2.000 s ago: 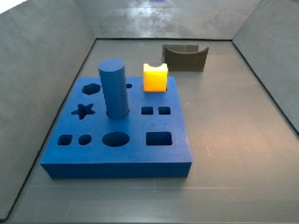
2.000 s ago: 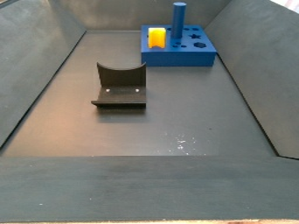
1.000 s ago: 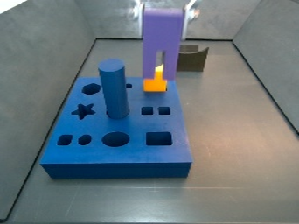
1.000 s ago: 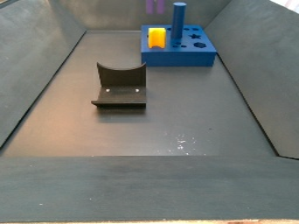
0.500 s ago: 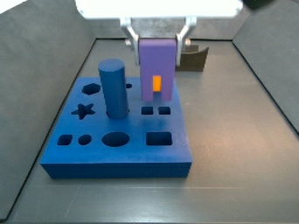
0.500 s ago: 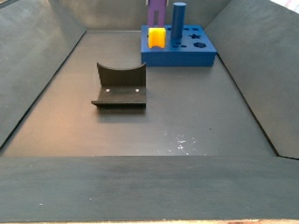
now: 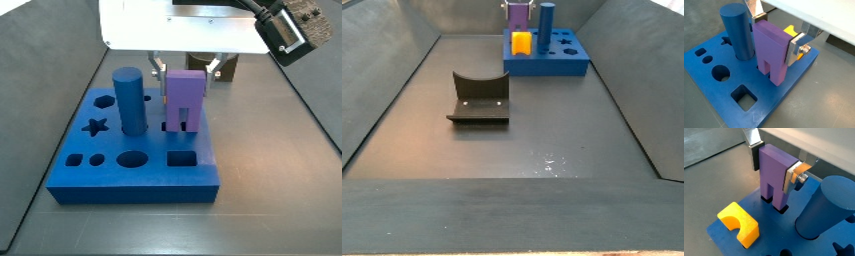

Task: Pick up the double-square object. Move up. Place the double-square object on the fixture. Regrasp the double-square object. Move to above the board. Insert the double-square object.
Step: Insert the double-square object.

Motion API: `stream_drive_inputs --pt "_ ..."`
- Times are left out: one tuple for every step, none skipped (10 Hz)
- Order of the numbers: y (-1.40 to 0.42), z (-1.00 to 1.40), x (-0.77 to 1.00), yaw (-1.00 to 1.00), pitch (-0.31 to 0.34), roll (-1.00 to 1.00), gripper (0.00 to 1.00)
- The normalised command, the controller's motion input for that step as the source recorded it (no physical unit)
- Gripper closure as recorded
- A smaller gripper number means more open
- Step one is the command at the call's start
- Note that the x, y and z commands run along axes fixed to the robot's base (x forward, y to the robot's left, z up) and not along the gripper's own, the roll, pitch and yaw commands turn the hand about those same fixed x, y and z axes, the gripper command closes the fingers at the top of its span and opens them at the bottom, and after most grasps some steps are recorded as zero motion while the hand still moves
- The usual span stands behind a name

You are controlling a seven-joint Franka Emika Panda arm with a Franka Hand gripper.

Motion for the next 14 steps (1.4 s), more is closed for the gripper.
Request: stream_drive_inputs --pt "0.00 -0.01 -0.11 0.34 -0.113 0.00 1.00" --pt "0.00 0.00 -0.18 0.50 -0.156 0.03 1.00" --pt "0.00 0.00 -0.20 0.53 -0.156 0.05 1.00" --pt "0.00 0.00 -0.17 0.37 -0.116 0.03 1.00" --pt "0.00 -0.03 -0.01 0.07 -0.021 0.00 1.00" --pt "0.00 -0.05 0.00 0.00 0.000 0.00 1.00" --pt "0.00 -0.06 0.19 -0.14 0.026 0.00 1.00" --pt "0.00 -0.11 0.20 -0.15 0.026 0.00 1.00" --pt "0.00 -0.13 0.20 -0.15 0.031 0.00 1.00" --pt "0.01 -0.15 0.20 -0.20 0.033 0.00 1.00" --pt "0.00 -0.25 0.05 -0.14 0.000 0.00 1.00" --pt "0.00 -0.18 -0.02 -0.02 0.000 0.08 1.00" --pt "0.00 -0.10 -0.09 0.00 0.003 0.11 1.00" --pt "0.00 -0.09 -0.17 0.00 0.000 0.11 1.00"
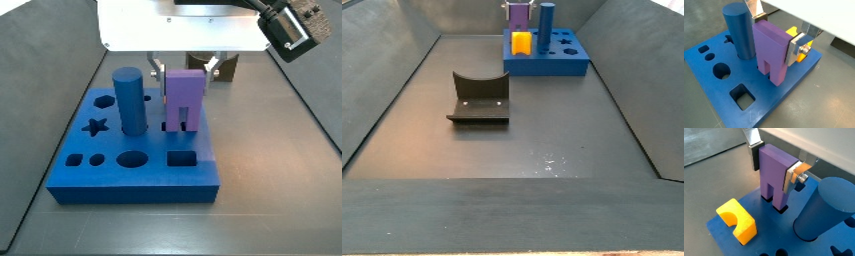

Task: Pick up the double-square object. Move up. Place the double-square object on the fixture. Regrasp the double-square object. Move to above the board. Insert the double-square object.
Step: Insert the double-square object.

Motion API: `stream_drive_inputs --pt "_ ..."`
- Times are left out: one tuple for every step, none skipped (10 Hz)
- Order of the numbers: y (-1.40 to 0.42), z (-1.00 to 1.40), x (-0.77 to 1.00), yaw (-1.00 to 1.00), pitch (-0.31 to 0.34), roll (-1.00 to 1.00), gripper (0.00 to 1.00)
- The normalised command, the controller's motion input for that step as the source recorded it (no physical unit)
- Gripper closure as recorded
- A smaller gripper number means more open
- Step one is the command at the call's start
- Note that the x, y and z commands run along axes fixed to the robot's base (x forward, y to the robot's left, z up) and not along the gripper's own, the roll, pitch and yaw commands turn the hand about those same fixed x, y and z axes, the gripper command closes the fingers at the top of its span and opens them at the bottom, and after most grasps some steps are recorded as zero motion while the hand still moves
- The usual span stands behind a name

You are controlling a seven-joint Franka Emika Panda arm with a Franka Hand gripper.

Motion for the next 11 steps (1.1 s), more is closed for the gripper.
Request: stream_drive_inputs --pt "0.05 -0.11 -0.16 0.00 -0.003 0.04 1.00" --pt "0.13 -0.09 0.00 0.02 -0.017 0.00 1.00" --pt "0.16 -0.07 0.00 0.03 -0.019 0.00 1.00" --pt "0.09 -0.09 0.00 0.02 -0.011 0.00 1.00" --pt "0.00 -0.29 0.00 0.00 -0.089 0.00 1.00" --pt "-0.01 -0.42 -0.02 0.00 -0.124 0.02 1.00" --pt "-0.04 -0.50 -0.02 0.00 -0.149 0.02 1.00" --pt "-0.02 -0.49 -0.01 0.00 -0.133 0.00 1.00" --pt "-0.01 -0.30 -0.02 0.00 -0.106 0.00 1.00" --pt "0.00 -0.05 0.00 0.00 -0.084 -0.02 1.00" --pt "0.04 0.00 0.00 0.00 -0.034 -0.05 1.00"
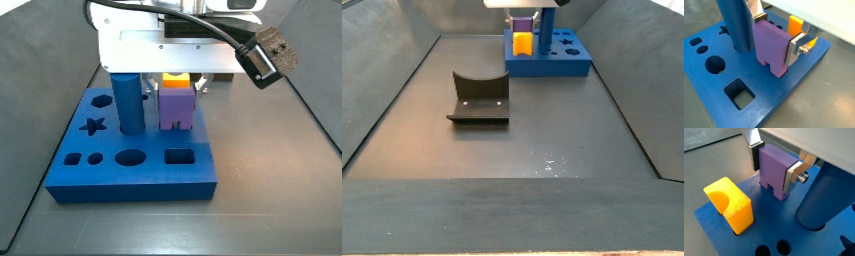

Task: Pick up the double-square object. Move up. Place the double-square object on the fixture. Regrasp the double-square object. Move to above the board. Insert the double-square object.
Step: Insert the double-square object.

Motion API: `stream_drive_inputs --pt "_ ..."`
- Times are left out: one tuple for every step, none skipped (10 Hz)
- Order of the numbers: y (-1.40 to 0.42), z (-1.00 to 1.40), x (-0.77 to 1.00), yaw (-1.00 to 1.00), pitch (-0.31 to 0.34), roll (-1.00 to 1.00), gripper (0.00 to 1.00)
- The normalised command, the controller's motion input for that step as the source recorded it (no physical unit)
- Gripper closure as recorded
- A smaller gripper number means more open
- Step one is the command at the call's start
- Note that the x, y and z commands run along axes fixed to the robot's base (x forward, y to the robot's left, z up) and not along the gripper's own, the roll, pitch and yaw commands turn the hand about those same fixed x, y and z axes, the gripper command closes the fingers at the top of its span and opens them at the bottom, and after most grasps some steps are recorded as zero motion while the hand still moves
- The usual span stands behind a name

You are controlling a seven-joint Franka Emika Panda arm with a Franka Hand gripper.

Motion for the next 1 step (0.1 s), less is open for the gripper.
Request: stream_drive_inputs --pt "0.00 0.00 0.00 0.00 0.000 0.00 1.00"
